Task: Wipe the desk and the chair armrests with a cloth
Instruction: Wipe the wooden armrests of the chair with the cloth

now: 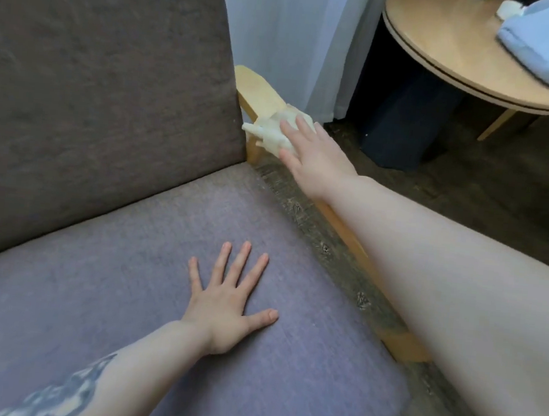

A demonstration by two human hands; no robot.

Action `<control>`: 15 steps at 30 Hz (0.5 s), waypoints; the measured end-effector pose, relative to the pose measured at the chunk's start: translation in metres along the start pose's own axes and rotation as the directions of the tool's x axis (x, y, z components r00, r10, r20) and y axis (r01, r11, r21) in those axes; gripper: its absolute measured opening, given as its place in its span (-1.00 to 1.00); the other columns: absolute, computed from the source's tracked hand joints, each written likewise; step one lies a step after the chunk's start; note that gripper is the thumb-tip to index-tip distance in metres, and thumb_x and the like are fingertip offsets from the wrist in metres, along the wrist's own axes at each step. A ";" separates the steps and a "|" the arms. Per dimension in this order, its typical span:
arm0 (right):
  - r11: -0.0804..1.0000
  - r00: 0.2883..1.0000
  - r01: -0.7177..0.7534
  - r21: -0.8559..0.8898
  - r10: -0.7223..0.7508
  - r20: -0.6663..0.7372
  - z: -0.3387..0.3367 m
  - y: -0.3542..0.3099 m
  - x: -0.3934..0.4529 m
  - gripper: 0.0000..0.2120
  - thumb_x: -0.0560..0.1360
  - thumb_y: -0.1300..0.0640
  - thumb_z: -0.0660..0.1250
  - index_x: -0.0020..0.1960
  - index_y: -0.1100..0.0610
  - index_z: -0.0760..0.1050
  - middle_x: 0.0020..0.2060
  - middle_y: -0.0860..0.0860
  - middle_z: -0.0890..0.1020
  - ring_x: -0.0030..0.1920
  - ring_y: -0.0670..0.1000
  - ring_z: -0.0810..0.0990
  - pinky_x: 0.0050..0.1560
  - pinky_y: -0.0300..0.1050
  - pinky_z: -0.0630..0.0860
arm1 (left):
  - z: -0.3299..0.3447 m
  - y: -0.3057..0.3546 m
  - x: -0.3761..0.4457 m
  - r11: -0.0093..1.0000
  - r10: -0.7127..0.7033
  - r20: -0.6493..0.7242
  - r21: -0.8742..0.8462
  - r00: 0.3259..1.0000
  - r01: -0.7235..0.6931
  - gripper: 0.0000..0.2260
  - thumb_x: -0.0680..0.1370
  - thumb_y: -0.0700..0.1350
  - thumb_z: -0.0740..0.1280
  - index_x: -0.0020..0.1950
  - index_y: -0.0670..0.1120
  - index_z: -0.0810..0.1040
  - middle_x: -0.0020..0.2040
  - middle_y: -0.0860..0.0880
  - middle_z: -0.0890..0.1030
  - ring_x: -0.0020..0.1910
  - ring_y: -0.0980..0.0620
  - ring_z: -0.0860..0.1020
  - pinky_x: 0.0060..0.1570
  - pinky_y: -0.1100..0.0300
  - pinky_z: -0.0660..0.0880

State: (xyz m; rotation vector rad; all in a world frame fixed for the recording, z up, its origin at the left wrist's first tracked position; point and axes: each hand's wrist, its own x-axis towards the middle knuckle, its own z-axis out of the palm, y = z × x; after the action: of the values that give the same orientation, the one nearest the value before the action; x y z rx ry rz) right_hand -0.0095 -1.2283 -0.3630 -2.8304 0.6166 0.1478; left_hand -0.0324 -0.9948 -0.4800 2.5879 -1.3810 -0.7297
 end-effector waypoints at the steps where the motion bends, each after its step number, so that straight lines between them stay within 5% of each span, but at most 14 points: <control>1: 1.000 1.000 0.021 0.006 -0.021 -0.011 0.000 0.002 -0.007 -0.52 0.65 -0.01 -0.04 0.54 -0.04 -0.03 0.55 0.02 -0.03 0.52 0.13 -0.09 0.48 0.08 -0.02 | 0.001 0.000 0.001 1.000 -0.002 0.003 -0.001 1.000 0.002 -0.26 0.29 0.55 -0.15 0.30 0.39 -0.51 0.41 0.19 -0.48 0.37 0.08 -0.54 0.26 -0.30 -0.47; 7: 0.994 0.996 0.075 0.078 -0.071 -0.050 0.003 0.041 -0.128 -0.52 0.63 -0.03 0.06 0.52 -0.10 0.04 0.54 -0.08 0.00 0.52 -0.01 -0.13 0.50 -0.04 -0.03 | -0.002 -0.001 0.003 1.000 -0.011 0.072 -0.013 0.997 0.012 -0.25 0.27 0.57 -0.14 0.26 0.41 -0.54 0.35 0.23 -0.54 0.32 0.11 -0.59 0.25 -0.30 -0.48; 15: 0.987 0.996 -0.058 0.149 0.068 -0.058 0.010 0.063 -0.252 -0.56 0.57 -0.03 0.12 0.43 -0.22 0.15 0.49 -0.26 0.05 0.50 -0.17 -0.10 0.48 -0.13 -0.04 | -0.009 0.001 0.004 1.000 -0.030 0.162 -0.003 0.986 0.031 -0.23 0.35 0.52 -0.02 0.19 0.38 -0.59 0.30 0.20 -0.58 0.31 0.09 -0.58 0.26 -0.33 -0.45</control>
State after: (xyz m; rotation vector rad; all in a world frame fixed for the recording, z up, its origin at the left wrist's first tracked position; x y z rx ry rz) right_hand -0.2648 -1.1817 -0.3489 -2.6830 0.7009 0.0229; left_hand -0.0272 -0.9997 -0.4735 2.6009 -1.3814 -0.9667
